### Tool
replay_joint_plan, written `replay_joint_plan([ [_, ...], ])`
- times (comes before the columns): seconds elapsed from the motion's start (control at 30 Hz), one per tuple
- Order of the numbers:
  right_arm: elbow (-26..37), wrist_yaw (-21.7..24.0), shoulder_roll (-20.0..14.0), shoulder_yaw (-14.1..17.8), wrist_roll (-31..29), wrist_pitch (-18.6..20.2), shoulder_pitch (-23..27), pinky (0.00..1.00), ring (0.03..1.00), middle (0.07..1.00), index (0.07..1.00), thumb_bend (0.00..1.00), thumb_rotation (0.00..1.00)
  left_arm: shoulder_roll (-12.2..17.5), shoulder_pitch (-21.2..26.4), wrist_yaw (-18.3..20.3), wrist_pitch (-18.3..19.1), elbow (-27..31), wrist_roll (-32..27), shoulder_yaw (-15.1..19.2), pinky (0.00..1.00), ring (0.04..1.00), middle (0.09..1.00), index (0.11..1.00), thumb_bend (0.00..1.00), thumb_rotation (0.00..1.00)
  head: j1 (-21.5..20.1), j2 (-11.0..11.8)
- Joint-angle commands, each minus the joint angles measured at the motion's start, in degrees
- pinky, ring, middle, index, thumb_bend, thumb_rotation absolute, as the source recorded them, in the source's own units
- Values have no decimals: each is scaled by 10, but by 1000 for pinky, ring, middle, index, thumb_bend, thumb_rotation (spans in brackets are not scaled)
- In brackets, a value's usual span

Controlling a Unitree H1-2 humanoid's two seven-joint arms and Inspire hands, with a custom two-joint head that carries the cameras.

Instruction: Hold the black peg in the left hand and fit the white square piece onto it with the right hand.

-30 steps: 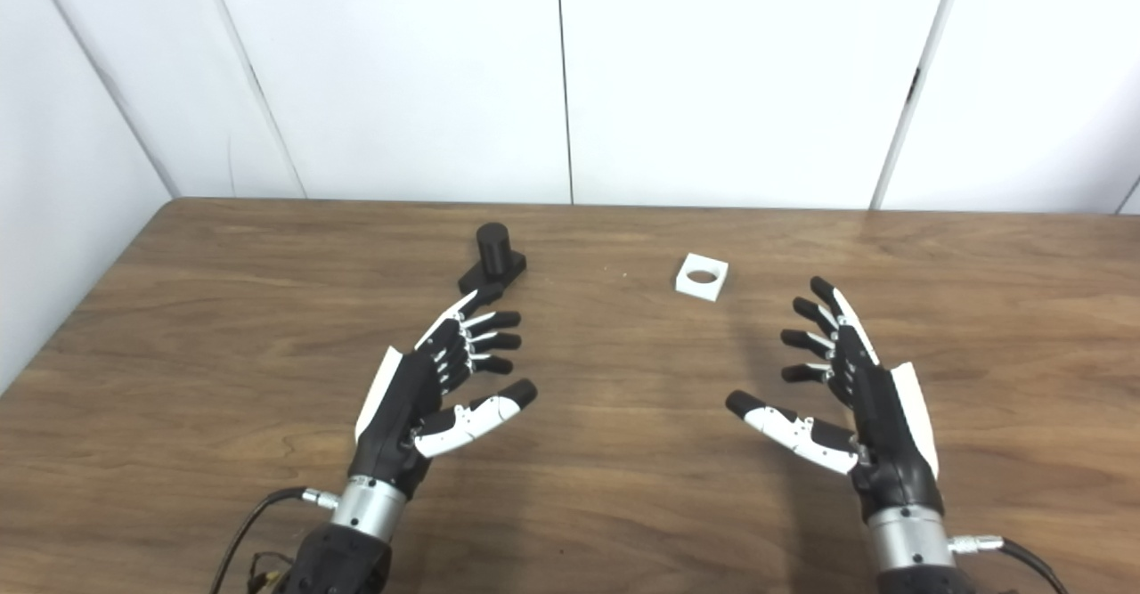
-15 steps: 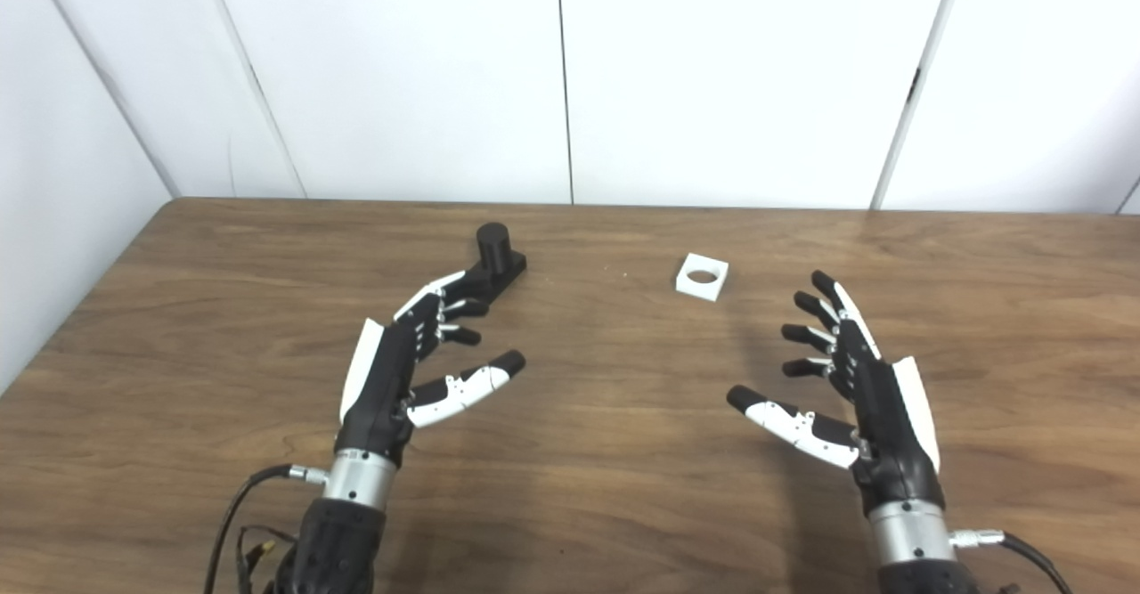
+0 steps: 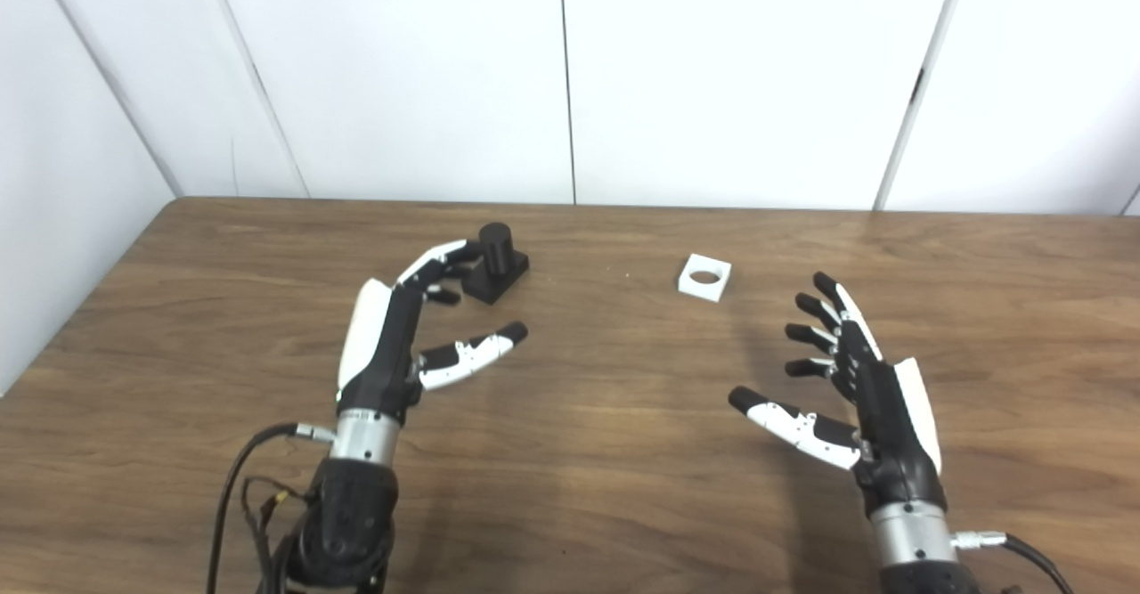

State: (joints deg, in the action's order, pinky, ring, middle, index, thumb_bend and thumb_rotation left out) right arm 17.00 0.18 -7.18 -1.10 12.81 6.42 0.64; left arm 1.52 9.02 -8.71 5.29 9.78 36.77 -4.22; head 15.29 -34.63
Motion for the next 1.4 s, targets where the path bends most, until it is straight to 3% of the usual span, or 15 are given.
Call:
replay_joint_plan([
  [0.0,12,-2,-2,3,1,-12,15,632,799,880,944,675,233,15,28,-16,-1,3,29,-1,625,748,795,741,676,253,0,-1],
  [0.27,13,-1,-3,4,-2,-13,14,638,809,882,944,663,212,55,64,-23,9,-26,99,-13,602,741,795,744,695,309,-1,0],
  [0.4,13,-1,-1,5,-7,-14,14,641,803,880,943,666,203,63,84,-25,29,-38,122,-14,636,785,822,745,717,353,-3,2],
  [0.57,12,-3,-1,5,-4,-19,12,631,794,877,941,670,208,75,110,-30,46,-53,160,-22,757,840,845,722,738,369,-5,2],
  [0.93,15,-6,2,4,2,-18,13,616,798,874,939,668,207,75,160,-58,90,-120,205,-39,958,982,937,724,783,488,-11,5],
  [1.2,15,-9,6,6,4,-15,13,625,794,876,938,655,183,77,199,-79,145,-197,245,-63,1000,1000,978,721,836,579,-15,7],
  [1.37,15,-9,7,7,1,-13,12,638,799,879,939,655,179,81,218,-105,155,-246,243,-74,1000,1000,990,702,852,581,-17,8],
])
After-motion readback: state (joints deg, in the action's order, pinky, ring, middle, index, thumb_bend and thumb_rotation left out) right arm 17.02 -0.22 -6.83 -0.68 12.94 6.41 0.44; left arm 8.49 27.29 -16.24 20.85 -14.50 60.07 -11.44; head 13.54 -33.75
